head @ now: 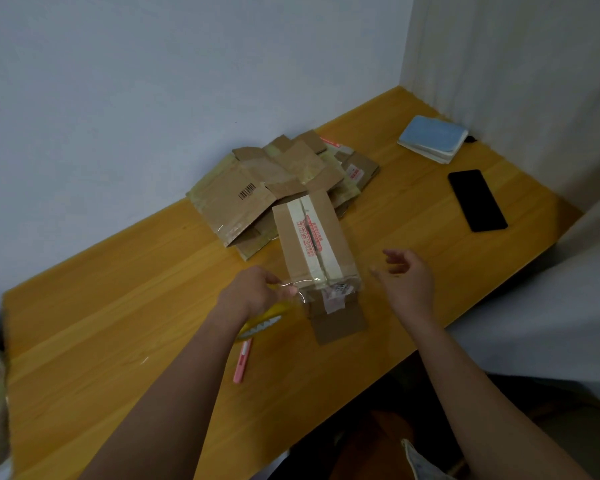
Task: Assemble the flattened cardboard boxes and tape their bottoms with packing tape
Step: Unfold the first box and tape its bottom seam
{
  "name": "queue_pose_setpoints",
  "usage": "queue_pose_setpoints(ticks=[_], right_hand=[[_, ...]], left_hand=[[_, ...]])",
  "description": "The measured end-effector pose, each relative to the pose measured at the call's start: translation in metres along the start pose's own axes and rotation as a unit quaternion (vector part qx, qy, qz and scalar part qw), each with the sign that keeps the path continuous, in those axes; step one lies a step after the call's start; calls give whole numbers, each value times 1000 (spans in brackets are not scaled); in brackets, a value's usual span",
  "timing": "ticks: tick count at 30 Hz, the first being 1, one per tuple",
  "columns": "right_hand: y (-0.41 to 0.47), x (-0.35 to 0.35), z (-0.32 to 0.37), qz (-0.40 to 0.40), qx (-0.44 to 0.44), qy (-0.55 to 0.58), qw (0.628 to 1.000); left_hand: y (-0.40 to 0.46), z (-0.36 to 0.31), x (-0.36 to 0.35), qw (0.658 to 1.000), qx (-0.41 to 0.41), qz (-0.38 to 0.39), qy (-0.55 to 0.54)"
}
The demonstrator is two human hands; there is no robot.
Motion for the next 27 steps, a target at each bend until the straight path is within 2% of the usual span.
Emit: queue_pose_setpoints(ticks=[3,8,12,14,17,23,27], right_hand=[[-19,0,20,-14,55,7,998],[-24,-21,20,75,42,-49,995],[-29,-11,47,7,114,-76,991],[-34,-31,48,44,119,-95,987],[-33,-54,35,94,122,-188,970],[-30,-58,33,124,159,-202,959],[-40,-57,31,132,238,-265,925]], left_hand=[[0,-3,-4,1000,-4,4,-8],[1,-5,-8,1000,-11,6,-25],[-2,-23,-21,999,-30,10,-36],[-2,-31,-31,997,-36,24,-60],[0,-32,-42,994,-29,47,-93],[-4,-31,-43,984,-73,47,-154],[-7,-27,-42,983,-99,41,-149]])
Point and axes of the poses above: each hand's wrist, its own y-axis towards the middle knuckle, its own x-axis out of the back of the hand, z = x × y, the point moved 10 cm from there along y, towards the middle knuckle, and after that the axes turned 5 degrees about x, right-handed, at the moved point
